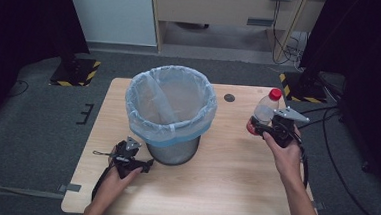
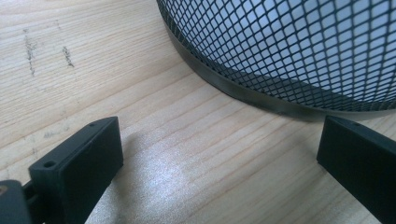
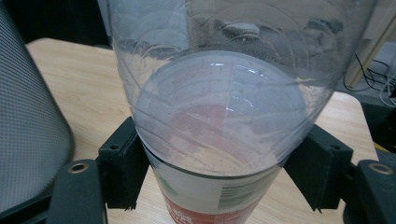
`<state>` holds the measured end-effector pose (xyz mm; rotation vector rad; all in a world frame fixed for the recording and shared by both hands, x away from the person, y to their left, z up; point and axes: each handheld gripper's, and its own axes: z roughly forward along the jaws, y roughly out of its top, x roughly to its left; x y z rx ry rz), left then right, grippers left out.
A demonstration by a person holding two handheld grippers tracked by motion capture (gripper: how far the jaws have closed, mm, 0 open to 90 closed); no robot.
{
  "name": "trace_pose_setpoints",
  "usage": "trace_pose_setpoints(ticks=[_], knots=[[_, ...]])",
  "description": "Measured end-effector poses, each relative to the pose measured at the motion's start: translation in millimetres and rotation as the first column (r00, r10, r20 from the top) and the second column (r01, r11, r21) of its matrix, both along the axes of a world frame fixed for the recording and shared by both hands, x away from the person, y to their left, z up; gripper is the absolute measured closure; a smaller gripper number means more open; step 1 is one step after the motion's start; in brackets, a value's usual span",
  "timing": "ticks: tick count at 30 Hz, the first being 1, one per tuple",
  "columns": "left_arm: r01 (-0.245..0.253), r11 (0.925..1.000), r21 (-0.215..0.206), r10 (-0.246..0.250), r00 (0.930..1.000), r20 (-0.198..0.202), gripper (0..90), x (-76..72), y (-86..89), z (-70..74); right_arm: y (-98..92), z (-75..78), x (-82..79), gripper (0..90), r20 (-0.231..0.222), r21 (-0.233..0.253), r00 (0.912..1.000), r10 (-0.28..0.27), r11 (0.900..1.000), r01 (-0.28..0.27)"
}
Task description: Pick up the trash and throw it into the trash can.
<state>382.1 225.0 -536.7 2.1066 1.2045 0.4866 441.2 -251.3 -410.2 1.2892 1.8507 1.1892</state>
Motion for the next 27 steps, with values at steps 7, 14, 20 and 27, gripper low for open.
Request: trace_pose_setpoints(ticks=[7,14,20,27], knots=[[-0.001,1.0000,0.000,0.001,1.0000,0.000,0.0,-0.1,-0.1,0.0,13.9,26.4,0.1,28.2,0.029,0.022,0.9991,0.032,0.999,-0.033],[-0.002,1.0000,0.000,0.002,1.0000,0.000,0.0,-0.1,-0.1,0.0,24.3,48.6,-0.3,28.2,0.046,0.044,0.9973,0.058,0.997,-0.060],[-0.002,1.0000,0.000,0.002,1.0000,0.000,0.0,-0.1,-0.1,0.0,28.1,64.7,7.4,28.2,0.052,0.050,0.9964,0.067,0.996,-0.070],[-0.002,1.0000,0.000,0.002,1.0000,0.000,0.0,-0.1,-0.1,0.0,28.1,74.3,21.9,28.3,0.064,0.054,0.9963,0.058,0.997,-0.062]])
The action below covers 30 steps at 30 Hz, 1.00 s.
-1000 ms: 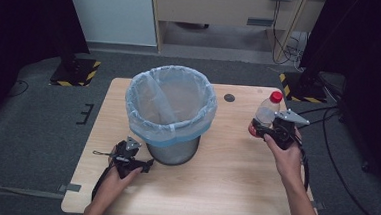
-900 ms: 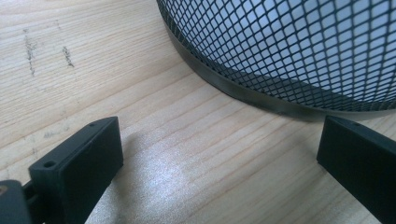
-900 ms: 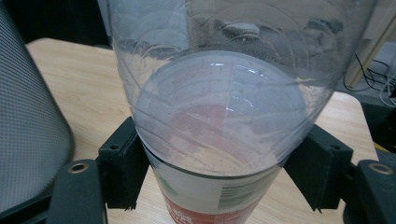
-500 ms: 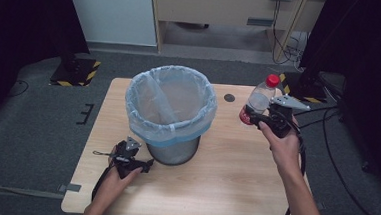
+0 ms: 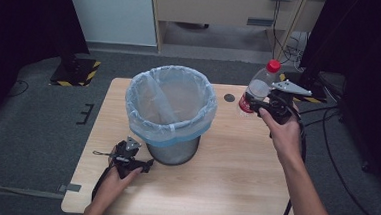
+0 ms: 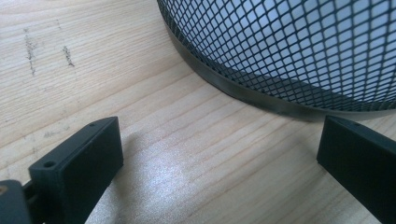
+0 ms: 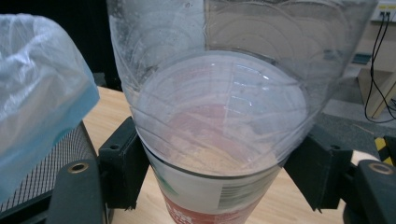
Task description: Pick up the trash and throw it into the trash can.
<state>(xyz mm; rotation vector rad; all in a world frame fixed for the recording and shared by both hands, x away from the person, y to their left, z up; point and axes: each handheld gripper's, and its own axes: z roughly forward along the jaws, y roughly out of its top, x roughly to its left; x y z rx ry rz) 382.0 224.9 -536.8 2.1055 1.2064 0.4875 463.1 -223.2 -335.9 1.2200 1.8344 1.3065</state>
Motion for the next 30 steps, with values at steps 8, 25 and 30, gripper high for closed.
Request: trace_pose_setpoints(ticks=[8,25,30], knots=[[-0.001,1.0000,0.000,0.001,1.0000,0.000,0.0,-0.2,0.0,0.0,5.4,10.5,3.8,28.3,0.026,0.010,0.9997,0.003,1.000,-0.003],[0.000,1.0000,0.000,0.000,1.0000,0.000,0.0,-0.2,0.0,0.0,12.6,37.1,-4.3,28.3,0.080,0.042,0.9963,0.031,0.999,-0.034],[-0.001,1.0000,0.000,0.001,1.0000,0.000,0.0,-0.3,0.0,0.0,16.3,46.4,-6.4,28.3,0.099,0.043,0.9944,0.038,0.998,-0.042]])
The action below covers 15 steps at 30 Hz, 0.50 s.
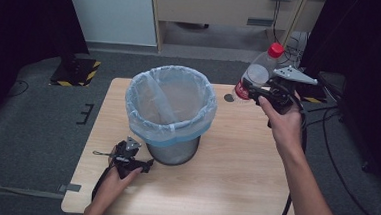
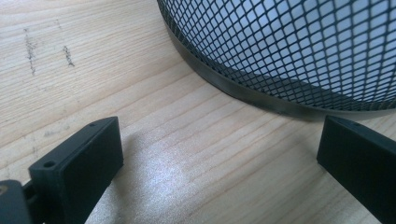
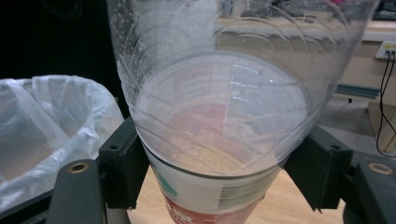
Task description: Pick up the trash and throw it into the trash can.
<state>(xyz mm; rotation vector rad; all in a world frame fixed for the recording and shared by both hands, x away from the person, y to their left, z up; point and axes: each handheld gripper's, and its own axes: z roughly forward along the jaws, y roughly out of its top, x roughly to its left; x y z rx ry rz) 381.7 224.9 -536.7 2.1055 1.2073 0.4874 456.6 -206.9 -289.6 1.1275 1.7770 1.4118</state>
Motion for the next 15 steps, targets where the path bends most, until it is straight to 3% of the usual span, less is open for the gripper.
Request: trace_pose_setpoints(ticks=[15], knots=[[-0.002,1.0000,-0.003,0.002,1.0000,0.001,0.0,-0.2,-0.2,-0.1,19.6,30.3,-12.9,28.3,0.061,0.021,0.9966,0.055,0.998,-0.056]])
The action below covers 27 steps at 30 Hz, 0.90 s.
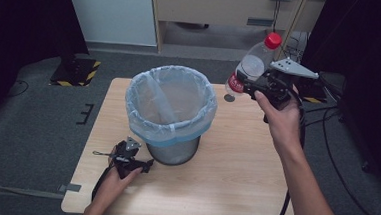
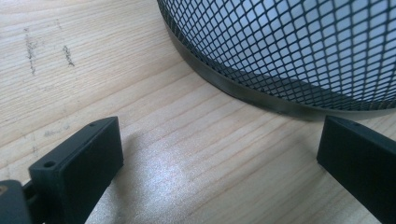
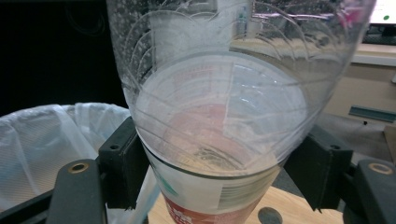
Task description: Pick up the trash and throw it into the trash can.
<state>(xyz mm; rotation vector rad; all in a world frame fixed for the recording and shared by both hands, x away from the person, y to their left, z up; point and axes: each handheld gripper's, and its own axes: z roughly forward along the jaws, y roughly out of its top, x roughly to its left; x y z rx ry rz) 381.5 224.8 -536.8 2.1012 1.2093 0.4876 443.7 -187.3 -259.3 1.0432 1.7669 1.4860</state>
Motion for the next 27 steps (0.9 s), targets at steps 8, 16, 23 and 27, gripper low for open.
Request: trace_pose_setpoints(ticks=[8,16,23,27], knots=[[0.001,1.0000,0.001,-0.001,1.0000,0.000,0.0,0.1,0.1,0.0,12.7,10.6,0.0,28.2,0.018,0.014,0.9993,0.032,0.999,-0.032],[0.001,1.0000,0.001,-0.001,1.0000,0.000,0.0,0.1,0.1,0.0,21.2,13.7,-3.1,28.2,0.031,0.028,0.9982,0.052,0.998,-0.053],[0.001,1.0000,0.001,-0.001,1.0000,0.000,0.0,0.1,0.0,0.0,28.3,16.7,-4.1,28.2,0.037,0.034,0.9970,0.068,0.997,-0.069],[0.001,1.0000,0.001,-0.001,1.0000,0.000,0.0,0.1,0.0,0.0,32.1,17.3,-3.9,28.2,0.035,0.039,0.9967,0.074,0.996,-0.075]])
